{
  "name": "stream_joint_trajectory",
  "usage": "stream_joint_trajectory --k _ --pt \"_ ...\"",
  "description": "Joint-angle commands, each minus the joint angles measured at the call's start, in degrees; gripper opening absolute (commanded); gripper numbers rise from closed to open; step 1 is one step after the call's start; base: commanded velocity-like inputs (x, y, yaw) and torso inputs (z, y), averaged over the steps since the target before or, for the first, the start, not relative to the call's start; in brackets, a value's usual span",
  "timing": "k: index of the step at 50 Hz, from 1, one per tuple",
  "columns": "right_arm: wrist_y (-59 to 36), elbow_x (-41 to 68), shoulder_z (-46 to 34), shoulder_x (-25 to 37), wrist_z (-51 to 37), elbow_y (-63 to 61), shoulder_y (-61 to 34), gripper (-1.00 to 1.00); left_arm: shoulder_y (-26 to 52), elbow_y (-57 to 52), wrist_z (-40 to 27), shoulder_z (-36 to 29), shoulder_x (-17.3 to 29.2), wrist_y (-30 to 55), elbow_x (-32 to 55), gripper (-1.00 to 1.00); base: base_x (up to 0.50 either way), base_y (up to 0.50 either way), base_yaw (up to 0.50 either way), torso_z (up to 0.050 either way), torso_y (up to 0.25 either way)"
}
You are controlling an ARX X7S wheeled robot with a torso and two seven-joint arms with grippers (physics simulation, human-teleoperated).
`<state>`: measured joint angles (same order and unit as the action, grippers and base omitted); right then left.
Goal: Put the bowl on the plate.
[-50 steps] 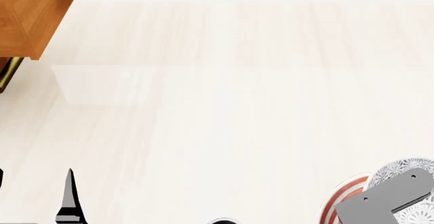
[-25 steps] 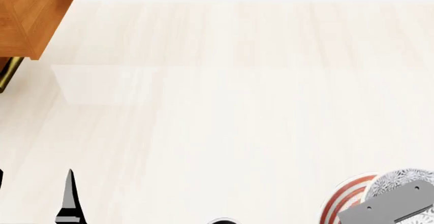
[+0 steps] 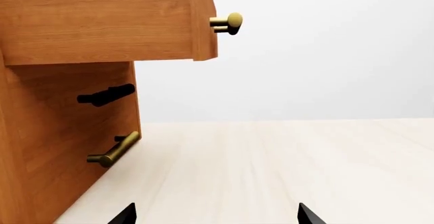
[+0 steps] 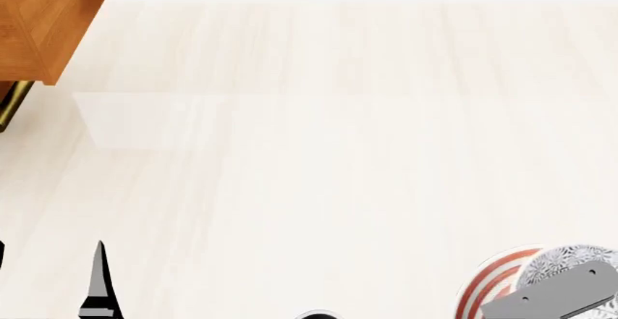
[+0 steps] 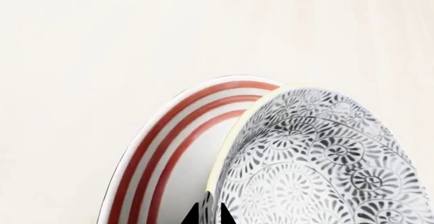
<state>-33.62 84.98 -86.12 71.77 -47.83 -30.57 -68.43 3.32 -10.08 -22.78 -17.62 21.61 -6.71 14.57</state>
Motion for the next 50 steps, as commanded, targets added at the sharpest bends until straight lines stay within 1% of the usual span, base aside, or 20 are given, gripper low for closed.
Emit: stream_joint_trajectory --k 1,14,17,18,19,20,22,28,45,50 --pt "0.8 -1.38 0.32 -0.41 0.7 1.26 0.14 -1.0 0.08 0.15 -0.08 -0.05 0.08 -0.21 0.07 1.0 0.0 0.0 0.0 0.0 0.0" --pt "1.78 -1.96 0.23 -0.46 1.19 1.8 0.96 -1.0 0.06 0.08 -0.3 -0.26 0.15 -0.09 0.02 1.0 0.0 0.0 0.0 0.0 0.0" --pt "2.86 -1.77 0.73 0.29 2.04 1.07 0.87 -1.0 0.13 -0.14 -0.3 -0.45 0.17 0.12 -0.03 1.0 0.0 0.0 0.0 0.0 0.0" --pt "1.41 -1.86 0.69 0.82 1.5 -0.02 0.26 -1.0 0.16 -0.14 -0.21 -0.57 0.14 0.08 -0.06 1.0 0.0 0.0 0.0 0.0 0.0" --pt "3.05 -1.59 1.11 1.6 2.79 -0.63 0.45 1.0 0.16 -0.22 -0.23 -0.6 0.15 0.13 -0.04 1.0 0.0 0.0 0.0 0.0 0.0" --pt "2.62 -1.09 1.38 2.53 2.68 -1.77 -0.02 1.0 0.13 0.03 -0.11 -0.66 0.09 -0.11 -0.01 1.0 0.0 0.0 0.0 0.0 0.01" --pt "4.88 -0.57 2.08 4.24 3.33 -3.22 0.04 1.0 0.14 -0.06 -0.1 -0.74 0.13 -0.02 0.0 1.0 0.0 0.0 0.0 0.0 0.0" --pt "4.74 0.24 2.57 6.7 2.15 -5.86 -0.44 1.0 0.2 -0.23 0.07 -0.86 0.23 -0.1 0.2 1.0 0.0 0.0 0.0 0.0 0.0" --pt "3.92 1.72 4.66 8.05 0.15 -8.94 -2.76 1.0 -0.12 -0.86 -0.14 -0.91 0.53 -0.15 0.46 1.0 0.0 0.0 0.0 0.0 0.0" --pt "5.16 1.6 5.95 8.95 0.15 -10.49 -3.82 1.0 -0.23 -0.98 -0.24 -0.9 0.58 -0.18 0.55 1.0 0.0 0.0 0.0 0.0 0.0"
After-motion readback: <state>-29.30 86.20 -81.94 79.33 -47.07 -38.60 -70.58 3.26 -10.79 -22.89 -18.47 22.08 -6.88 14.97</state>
